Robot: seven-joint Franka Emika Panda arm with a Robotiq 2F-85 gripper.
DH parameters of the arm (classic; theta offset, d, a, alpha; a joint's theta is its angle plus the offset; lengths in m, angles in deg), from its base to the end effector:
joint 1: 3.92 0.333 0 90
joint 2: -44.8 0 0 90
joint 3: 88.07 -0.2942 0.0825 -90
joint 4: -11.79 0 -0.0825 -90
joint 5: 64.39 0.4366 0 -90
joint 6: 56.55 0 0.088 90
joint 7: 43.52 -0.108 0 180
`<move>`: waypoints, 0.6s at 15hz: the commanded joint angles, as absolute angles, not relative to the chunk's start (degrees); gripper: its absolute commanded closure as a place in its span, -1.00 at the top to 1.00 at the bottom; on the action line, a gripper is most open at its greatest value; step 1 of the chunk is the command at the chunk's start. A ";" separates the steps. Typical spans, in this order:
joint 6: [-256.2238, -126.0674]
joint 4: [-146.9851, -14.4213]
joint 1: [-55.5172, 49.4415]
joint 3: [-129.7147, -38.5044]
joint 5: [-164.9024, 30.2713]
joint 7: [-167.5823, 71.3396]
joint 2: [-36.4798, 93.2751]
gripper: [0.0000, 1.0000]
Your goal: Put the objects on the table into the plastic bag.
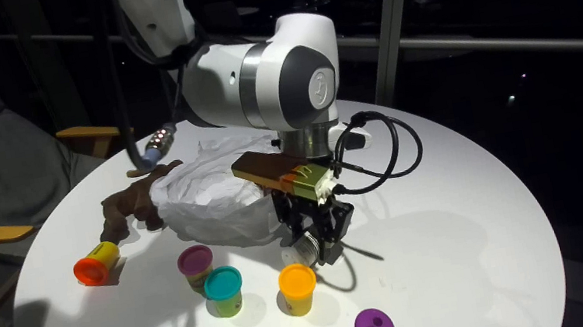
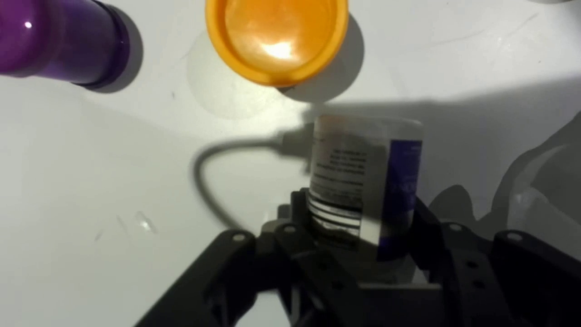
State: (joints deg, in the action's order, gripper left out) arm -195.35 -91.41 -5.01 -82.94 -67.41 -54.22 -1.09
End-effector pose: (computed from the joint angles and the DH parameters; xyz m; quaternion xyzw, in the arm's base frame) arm 0.6279 -0.0713 0.0263 0.9882 -0.1147 -0.0867 0.0521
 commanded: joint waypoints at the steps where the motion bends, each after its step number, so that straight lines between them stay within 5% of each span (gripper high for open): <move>1: -196.11 -98.13 -2.58 -80.77 -67.48 -58.13 6.78 -0.46; 9: -188.95 -102.59 6.16 -83.24 -76.22 -59.59 18.67 -0.46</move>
State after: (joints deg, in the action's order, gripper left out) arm -193.00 -102.38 2.99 -81.61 -73.35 -58.45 16.27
